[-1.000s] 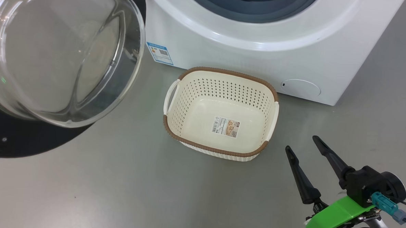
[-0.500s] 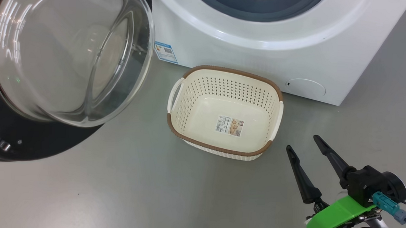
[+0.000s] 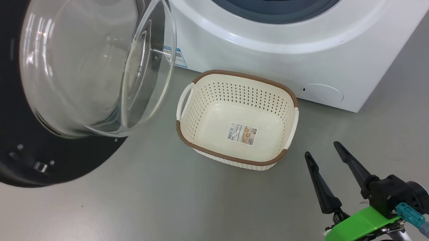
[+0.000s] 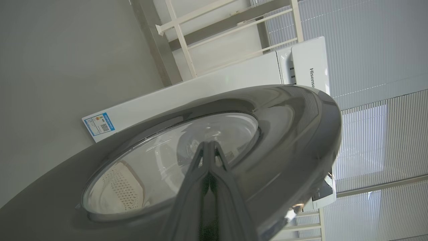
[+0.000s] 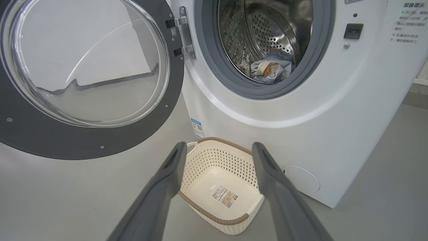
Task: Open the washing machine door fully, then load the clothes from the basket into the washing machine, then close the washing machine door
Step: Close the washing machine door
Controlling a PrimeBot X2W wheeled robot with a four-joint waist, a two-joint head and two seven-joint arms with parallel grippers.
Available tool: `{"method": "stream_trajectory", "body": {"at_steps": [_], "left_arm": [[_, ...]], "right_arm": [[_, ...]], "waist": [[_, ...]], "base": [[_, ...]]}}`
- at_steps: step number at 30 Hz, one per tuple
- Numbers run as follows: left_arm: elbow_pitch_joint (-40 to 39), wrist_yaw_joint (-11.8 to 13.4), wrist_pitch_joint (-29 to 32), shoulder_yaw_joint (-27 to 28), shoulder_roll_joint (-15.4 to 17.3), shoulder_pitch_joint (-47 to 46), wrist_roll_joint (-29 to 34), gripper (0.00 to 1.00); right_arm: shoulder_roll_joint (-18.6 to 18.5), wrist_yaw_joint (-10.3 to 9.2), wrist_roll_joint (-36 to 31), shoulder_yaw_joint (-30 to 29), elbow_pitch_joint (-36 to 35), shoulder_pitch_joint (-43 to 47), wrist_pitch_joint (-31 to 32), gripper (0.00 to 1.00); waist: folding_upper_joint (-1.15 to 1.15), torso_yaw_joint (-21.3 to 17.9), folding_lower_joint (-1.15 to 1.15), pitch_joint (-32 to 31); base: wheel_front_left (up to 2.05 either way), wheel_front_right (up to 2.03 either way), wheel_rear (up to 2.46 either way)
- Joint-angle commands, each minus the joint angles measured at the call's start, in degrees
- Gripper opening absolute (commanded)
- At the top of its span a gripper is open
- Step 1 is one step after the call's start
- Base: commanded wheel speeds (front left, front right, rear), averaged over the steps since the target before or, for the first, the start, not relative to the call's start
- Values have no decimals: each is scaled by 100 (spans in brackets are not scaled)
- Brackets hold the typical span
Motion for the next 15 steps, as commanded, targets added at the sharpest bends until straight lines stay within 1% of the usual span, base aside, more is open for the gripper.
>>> {"method": "stream_trajectory", "body": {"at_steps": [1,8,15], "left_arm": [[-318,-16,190,146,263,82,-62,0],[-868,-16,511,125,91,348,-182,0],[-1549,-16,863,28,-118,601,-302,0]], "right_arm": [[41,16,49,106,-163,-119,-59,100],[121,16,23,50,-175,-51,-112,100],[215,16,31,31,-139,27,-206,100]], "waist": [[0,-14,0,-23],[0,-83,0,-119],[0,-268,0,-232]], "base": [[0,0,0],[0,0,0],[0,0,0]]}}
